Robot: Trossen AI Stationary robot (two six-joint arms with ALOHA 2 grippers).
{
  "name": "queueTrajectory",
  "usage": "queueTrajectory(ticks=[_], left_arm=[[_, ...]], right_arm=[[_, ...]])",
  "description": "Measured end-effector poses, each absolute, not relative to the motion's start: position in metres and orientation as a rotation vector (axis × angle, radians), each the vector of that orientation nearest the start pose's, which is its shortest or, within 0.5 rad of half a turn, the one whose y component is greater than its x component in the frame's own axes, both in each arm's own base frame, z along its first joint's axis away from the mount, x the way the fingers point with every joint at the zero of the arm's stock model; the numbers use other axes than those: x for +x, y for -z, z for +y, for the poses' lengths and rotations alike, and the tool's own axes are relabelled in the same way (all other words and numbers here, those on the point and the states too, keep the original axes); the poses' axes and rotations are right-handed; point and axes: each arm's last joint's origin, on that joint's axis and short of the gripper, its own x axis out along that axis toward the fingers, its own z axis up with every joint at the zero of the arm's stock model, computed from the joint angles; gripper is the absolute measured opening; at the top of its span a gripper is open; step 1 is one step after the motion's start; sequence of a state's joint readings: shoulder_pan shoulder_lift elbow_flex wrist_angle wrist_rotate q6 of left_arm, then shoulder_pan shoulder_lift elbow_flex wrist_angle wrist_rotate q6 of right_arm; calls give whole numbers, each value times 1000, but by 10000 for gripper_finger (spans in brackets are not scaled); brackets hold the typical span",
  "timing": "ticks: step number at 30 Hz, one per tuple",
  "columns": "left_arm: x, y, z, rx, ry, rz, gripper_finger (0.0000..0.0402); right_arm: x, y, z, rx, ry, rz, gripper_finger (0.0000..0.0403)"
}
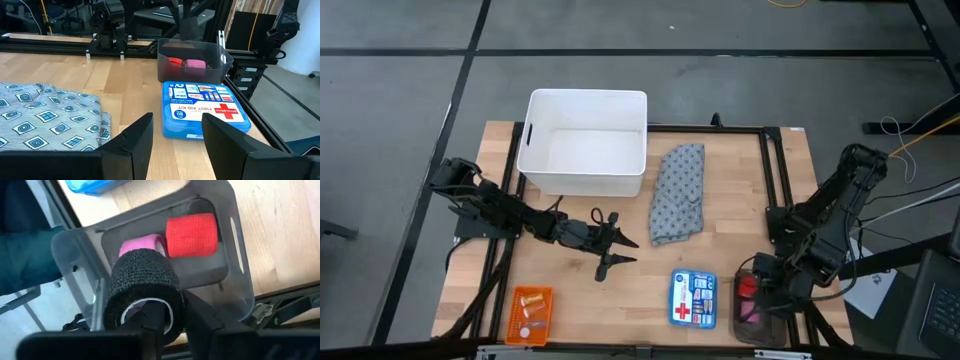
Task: Pick & place medical supplies in basket/bin
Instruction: Put the black bandage into the black bin, then put the patient gown into the white bin
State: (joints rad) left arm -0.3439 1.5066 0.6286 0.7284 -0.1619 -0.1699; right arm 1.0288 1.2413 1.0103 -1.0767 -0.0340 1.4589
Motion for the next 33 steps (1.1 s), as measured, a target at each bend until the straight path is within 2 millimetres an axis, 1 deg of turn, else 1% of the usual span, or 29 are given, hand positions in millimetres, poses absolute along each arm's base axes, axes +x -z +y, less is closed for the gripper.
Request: queueTrajectory(ticks=[7,10,13,17,20,23,26,29,33], left_arm=[[285,-202,-97,-132,168,160,164],[285,-202,-97,-132,168,160,164],[285,-202,-97,-132,168,160,164],[285,-202,-97,-132,168,160,164],[285,-202,-97,-132,166,160,164],[285,-202,-96,-131,147,157,164],[285,-202,-96,-129,139,156,164],[285,-203,-96,-112,136,154,164],[285,-206,-95,-95,90,137,164]], right_arm=[[108,-256,187,512,148,1498,143],[108,-255,188,513,154,1499,170],[109,-256,189,526,140,1492,187],[112,-257,193,550,98,1461,193],[117,-259,197,515,26,1348,192],[124,-263,200,451,-25,1176,188],[132,-267,202,387,-38,1007,184],[137,-271,201,320,5,832,181],[145,-275,195,322,152,631,177]])
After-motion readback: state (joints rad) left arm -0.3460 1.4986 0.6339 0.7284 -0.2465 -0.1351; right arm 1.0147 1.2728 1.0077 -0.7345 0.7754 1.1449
